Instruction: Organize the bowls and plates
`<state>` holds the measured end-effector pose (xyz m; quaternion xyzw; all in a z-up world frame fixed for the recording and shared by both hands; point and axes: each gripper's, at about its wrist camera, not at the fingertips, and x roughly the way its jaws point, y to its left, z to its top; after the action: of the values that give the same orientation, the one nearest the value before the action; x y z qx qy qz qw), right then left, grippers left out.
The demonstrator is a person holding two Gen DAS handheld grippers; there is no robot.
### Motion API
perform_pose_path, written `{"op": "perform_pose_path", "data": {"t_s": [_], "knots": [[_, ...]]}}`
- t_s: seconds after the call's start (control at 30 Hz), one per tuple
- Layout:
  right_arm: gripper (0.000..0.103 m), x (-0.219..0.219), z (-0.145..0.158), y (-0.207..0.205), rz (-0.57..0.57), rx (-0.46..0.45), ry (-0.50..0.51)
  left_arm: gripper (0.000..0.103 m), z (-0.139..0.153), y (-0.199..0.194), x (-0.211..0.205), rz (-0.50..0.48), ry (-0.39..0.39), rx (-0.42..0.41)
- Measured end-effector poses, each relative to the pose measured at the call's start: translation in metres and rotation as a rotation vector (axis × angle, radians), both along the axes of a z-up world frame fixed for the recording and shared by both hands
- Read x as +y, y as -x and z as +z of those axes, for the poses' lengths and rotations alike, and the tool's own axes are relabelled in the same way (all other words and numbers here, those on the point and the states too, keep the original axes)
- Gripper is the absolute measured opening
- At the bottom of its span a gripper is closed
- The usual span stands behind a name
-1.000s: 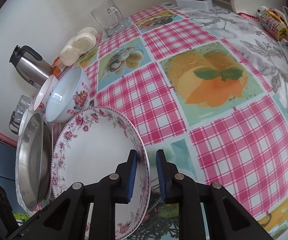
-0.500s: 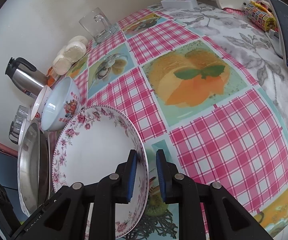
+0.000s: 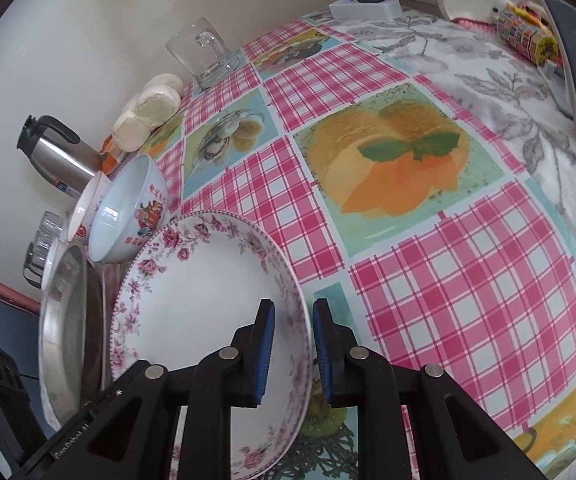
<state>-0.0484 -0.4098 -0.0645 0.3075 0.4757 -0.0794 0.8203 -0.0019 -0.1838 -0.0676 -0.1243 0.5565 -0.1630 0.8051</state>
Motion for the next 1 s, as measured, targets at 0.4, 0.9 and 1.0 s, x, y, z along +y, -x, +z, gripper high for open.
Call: {"op": "perform_pose_path", "data": {"t_s": [0.4,0.9,1.0], "knots": [[0.024,-0.021,0.002,0.014,-0.067,-0.021,-0.027,0.022,0.017,0.002,-0.018,-0.085,0.013,-0.040],[0.024,-0.021,0.027,0.023,-0.060,-0.127,-0.010,0.023,0.047,0.001,-0.006,-0.101,0.097,-0.092],[0.024,-0.019,0.039,0.026,-0.069,-0.179,0.008,0.023,0.058,0.003,-0.002,-0.107,0.120,-0.121]]}}
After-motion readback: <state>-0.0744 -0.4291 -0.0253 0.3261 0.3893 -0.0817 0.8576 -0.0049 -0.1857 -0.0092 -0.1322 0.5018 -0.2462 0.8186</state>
